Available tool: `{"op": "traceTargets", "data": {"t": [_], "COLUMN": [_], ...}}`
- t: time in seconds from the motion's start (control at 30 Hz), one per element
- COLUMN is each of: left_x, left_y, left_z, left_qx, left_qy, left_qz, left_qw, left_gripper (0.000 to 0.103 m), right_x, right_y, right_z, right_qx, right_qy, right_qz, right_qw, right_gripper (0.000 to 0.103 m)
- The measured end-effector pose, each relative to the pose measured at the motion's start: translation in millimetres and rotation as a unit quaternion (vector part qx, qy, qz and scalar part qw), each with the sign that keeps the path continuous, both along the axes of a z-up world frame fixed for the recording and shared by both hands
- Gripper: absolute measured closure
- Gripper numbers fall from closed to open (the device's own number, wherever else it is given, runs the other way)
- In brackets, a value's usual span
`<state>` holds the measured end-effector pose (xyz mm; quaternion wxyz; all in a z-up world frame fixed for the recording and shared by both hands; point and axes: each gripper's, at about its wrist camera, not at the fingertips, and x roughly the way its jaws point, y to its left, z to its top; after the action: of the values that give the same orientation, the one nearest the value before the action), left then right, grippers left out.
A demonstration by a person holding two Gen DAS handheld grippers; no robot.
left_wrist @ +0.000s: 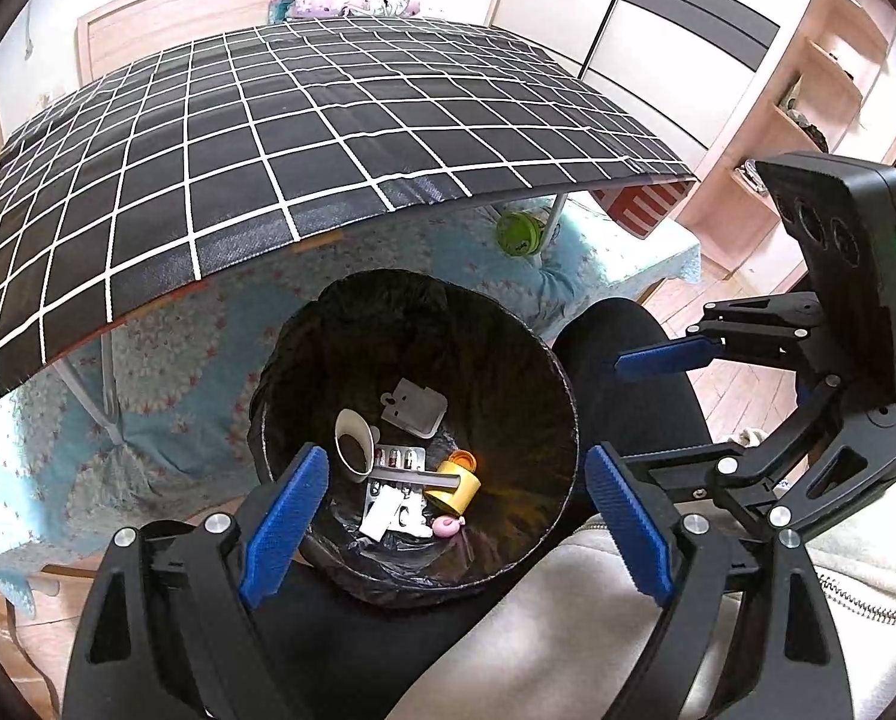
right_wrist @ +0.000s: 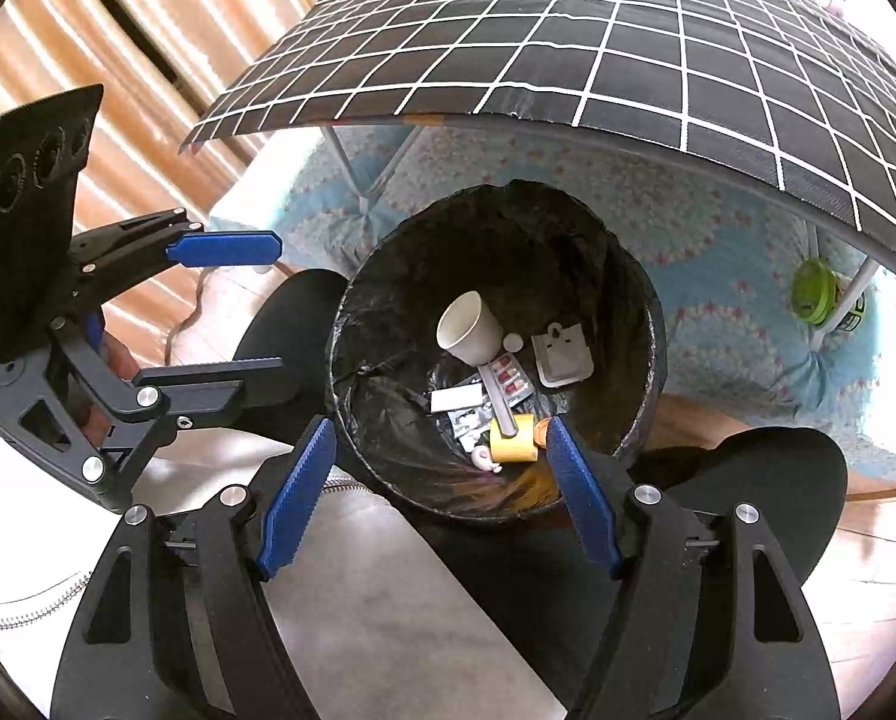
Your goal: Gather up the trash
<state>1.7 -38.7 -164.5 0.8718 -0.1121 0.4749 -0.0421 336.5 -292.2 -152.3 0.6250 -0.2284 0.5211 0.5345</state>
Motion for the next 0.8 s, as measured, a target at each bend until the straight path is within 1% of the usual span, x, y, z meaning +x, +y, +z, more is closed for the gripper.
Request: {"op": "traceTargets", "data": {"t": [0.63,0.8], "left_x": [0.6,0.8], "left_y": [0.7,1.6], "left_z": [1.2,0.0], "left_qx": [0.007,0.004], "left_qy": [-0.005,-0.003], "left_qz": [0.005,0.004], "left_qw": [0.9999,1.0000], "left_gripper": [0.018,0.018], "right_x": [-1.4,-1.3], "right_y": [2.7,2.7], "right_z": [-0.2,-0.2], "right_qx": [0.002,0.003], "right_qy": [-0.003,-0.002], "right_qz": [0.002,0.001], "right_qw": [1.000,1.000], "right_gripper": [0.031,0.031]}}
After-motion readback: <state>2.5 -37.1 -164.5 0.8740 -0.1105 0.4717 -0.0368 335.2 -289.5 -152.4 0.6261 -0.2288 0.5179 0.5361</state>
